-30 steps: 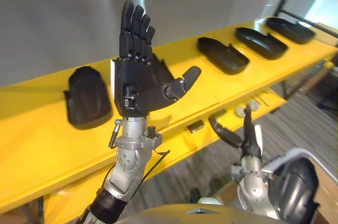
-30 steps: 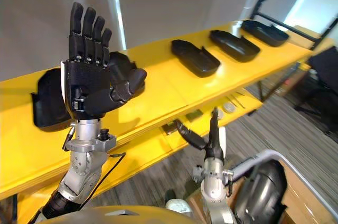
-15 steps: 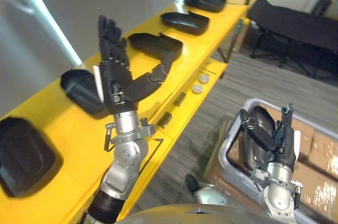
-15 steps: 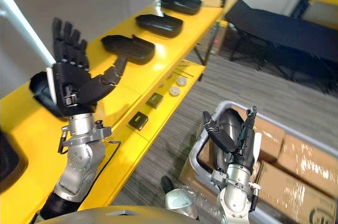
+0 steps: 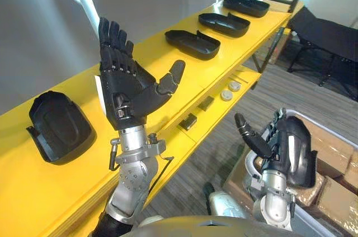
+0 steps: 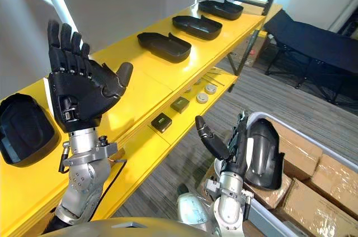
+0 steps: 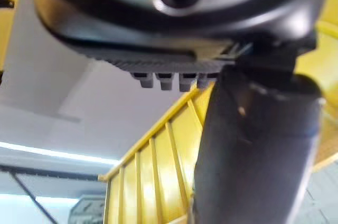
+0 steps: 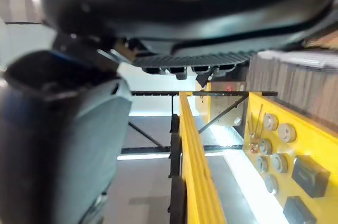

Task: Walk over and take three plastic housings, then place them on the shelf

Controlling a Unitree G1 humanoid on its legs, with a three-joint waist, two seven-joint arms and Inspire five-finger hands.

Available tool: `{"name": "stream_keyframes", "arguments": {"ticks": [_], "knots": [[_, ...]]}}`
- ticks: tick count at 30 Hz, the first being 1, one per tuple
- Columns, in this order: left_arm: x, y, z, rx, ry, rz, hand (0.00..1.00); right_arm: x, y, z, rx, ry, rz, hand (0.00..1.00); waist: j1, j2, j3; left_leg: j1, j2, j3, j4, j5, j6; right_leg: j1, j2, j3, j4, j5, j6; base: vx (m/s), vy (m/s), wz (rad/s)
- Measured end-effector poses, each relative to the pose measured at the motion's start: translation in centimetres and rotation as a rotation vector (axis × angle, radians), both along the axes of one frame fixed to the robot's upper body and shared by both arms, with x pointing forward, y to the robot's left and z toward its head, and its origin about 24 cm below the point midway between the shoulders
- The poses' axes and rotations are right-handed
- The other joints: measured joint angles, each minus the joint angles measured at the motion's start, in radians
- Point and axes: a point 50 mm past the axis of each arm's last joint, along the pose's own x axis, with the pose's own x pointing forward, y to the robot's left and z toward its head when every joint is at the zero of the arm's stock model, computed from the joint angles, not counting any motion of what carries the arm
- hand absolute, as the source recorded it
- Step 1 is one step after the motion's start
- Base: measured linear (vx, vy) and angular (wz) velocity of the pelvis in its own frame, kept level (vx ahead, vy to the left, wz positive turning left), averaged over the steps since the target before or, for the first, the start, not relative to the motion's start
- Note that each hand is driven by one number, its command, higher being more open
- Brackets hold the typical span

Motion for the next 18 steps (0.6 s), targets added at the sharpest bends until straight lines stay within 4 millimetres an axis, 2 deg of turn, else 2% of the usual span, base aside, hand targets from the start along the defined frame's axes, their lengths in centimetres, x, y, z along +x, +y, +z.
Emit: {"name": "stream_keyframes", "arguments": {"ticks": [1, 2, 3, 4, 5, 6, 7, 8, 9, 11, 12, 13, 14, 15, 16, 17, 18], "knots": [[-0.3, 0.2, -0.4, 0.002, 0.022, 0.012, 1.0, -0.1, 0.0, -0.2, 0.052, 0.006, 0.008, 1.0, 0.006, -0.007, 0.005, 0.003, 0.003, 0.048, -0.002, 0.004, 0.005, 0.008, -0.008, -0.089, -0.07, 0.073, -0.011, -0.36, -0.058, -1.07], [-0.3, 0.4, -0.6, 0.004, 0.029, 0.023, 1.0, -0.1, 0.0, -0.3, 0.07, 0.003, 0.011, 1.0, 0.008, -0.008, 0.017, -0.002, 0.007, 0.071, -0.004, 0.011, 0.01, 0.001, -0.02, -0.141, -0.059, 0.055, -0.025, -0.33, -0.107, -0.9], [-0.2, 0.6, -0.7, 0.011, 0.035, 0.041, 1.0, 0.0, -0.1, -0.5, 0.103, -0.004, 0.007, 1.0, 0.01, -0.024, 0.027, -0.006, 0.01, 0.099, -0.01, 0.023, 0.013, -0.026, -0.044, -0.216, 0.035, -0.003, -0.072, -0.23, -0.11, -0.68], [-0.1, 1.0, -0.7, 0.042, 0.042, 0.077, 1.0, 0.4, -0.2, -1.0, 0.119, 0.006, 0.007, 1.0, 0.013, -0.028, 0.03, -0.018, 0.024, 0.12, -0.026, 0.047, 0.009, -0.058, -0.077, -0.285, 0.192, -0.105, -0.113, -0.22, -0.115, -0.58], [0.1, 1.4, -0.8, 0.058, 0.052, 0.097, 1.0, 0.9, -0.2, -1.5, 0.105, 0.024, 0.021, 1.0, 0.013, -0.02, 0.028, -0.036, 0.05, 0.122, -0.041, 0.073, 0.001, -0.06, -0.124, -0.33, 0.326, -0.187, -0.112, -0.18, -0.11, -0.36], [0.2, 1.6, -0.8, 0.062, 0.057, 0.107, 1.0, 1.2, -0.1, -1.7, 0.099, 0.03, 0.028, 1.0, 0.014, -0.018, 0.028, -0.043, 0.06, 0.121, -0.051, 0.086, -0.004, -0.055, -0.152, -0.342, 0.37, -0.219, -0.108, -0.08, -0.142, -0.2], [0.4, 2.0, -0.8, 0.07, 0.071, 0.126, 1.0, 2.0, 0.5, -2.1, 0.098, 0.036, 0.045, 1.0, 0.02, -0.016, 0.025, -0.062, 0.08, 0.122, -0.064, 0.11, -0.017, -0.028, -0.21, -0.349, 0.414, -0.255, -0.109, -0.02, -0.195, -0.22], [0.5, 2.4, -1.0, 0.075, 0.085, 0.145, 1.0, 2.9, 1.1, -2.3, 0.095, 0.038, 0.067, 1.0, 0.027, -0.02, 0.022, -0.077, 0.094, 0.13, -0.072, 0.126, -0.032, -0.001, -0.26, -0.353, 0.413, -0.26, -0.109, 0.0, -0.3, -0.55], [0.7, 2.9, -1.4, 0.086, 0.117, 0.171, 1.0, 4.2, 2.5, -2.6, 0.088, 0.042, 0.127, 1.0, 0.057, -0.022, 0.02, -0.096, 0.122, 0.155, -0.072, 0.142, -0.059, 0.038, -0.342, -0.362, 0.383, -0.247, -0.1, 0.01, -0.377, -0.62], [0.7, 3.3, -2.0, 0.092, 0.147, 0.188, 1.0, 4.8, 3.7, -2.7, 0.083, 0.045, 0.184, 1.0, 0.078, -0.037, 0.011, -0.105, 0.148, 0.173, -0.066, 0.153, -0.079, 0.076, -0.398, -0.368, 0.339, -0.195, -0.088, 0.02, -0.345, -0.53], [0.8, 3.5, -2.6, 0.091, 0.18, 0.193, 1.0, 5.2, 4.7, -2.7, 0.08, 0.047, 0.224, 1.0, 0.088, -0.025, 0.011, -0.124, 0.194, 0.168, -0.049, 0.168, -0.108, 0.091, -0.377, -0.383, 0.311, -0.201, -0.049, 0.05, -0.448, -0.34], [0.5, 3.4, -3.5, 0.061, 0.229, 0.187, 1.0, 5.2, 4.8, -2.7, 0.056, 0.053, 0.243, 1.0, 0.086, 0.01, 0.001, -0.129, 0.25, 0.16, -0.06, 0.194, -0.143, 0.081, -0.334, -0.435, 0.332, -0.212, -0.049, 0.06, -0.536, -0.25], [0.4, 3.3, -3.8, 0.046, 0.246, 0.188, 1.0, 5.2, 4.8, -2.7, 0.042, 0.054, 0.246, 1.0, 0.08, 0.022, 0.004, -0.122, 0.275, 0.152, -0.066, 0.208, -0.15, 0.067, -0.319, -0.448, 0.375, -0.218, -0.04, 0.05, -0.514, -0.24], [0.1, 3.2, -4.2, 0.028, 0.264, 0.201, 1.0, 5.0, 4.8, -2.8, 0.033, 0.059, 0.255, 1.0, 0.073, 0.009, 0.001, -0.1, 0.302, 0.154, -0.073, 0.234, -0.184, 0.055, -0.315, -0.488, 0.308, -0.292, 0.019, 0.02, -0.335, -0.27], [0.1, 3.3, -4.2, 0.029, 0.262, 0.208, 1.0, 4.9, 4.9, -2.8, 0.029, 0.059, 0.264, 1.0, 0.073, -0.019, -0.011, -0.098, 0.299, 0.156, -0.068, 0.237, -0.192, 0.06, -0.316, -0.502, 0.261, -0.296, 0.046, 0.08, -0.548, -0.42], [0.2, 3.2, -4.4, -0.001, 0.278, 0.231, 1.0, 4.9, 4.3, -2.8, -0.004, 0.064, 0.282, 1.0, 0.064, 0.01, -0.009, -0.099, 0.352, 0.134, -0.051, 0.244, -0.196, 0.07, -0.268, -0.511, 0.269, -0.354, 0.042, 0.09, -0.379, -0.33], [0.1, 3.1, -4.5, -0.021, 0.287, 0.239, 1.0, 5.0, 3.9, -2.7, -0.027, 0.062, 0.289, 1.0, 0.052, 0.025, -0.008, -0.107, 0.376, 0.121, -0.046, 0.27, -0.2, 0.069, -0.243, -0.52, 0.273, -0.357, 0.029, 0.16, -0.661, -0.32]]}}
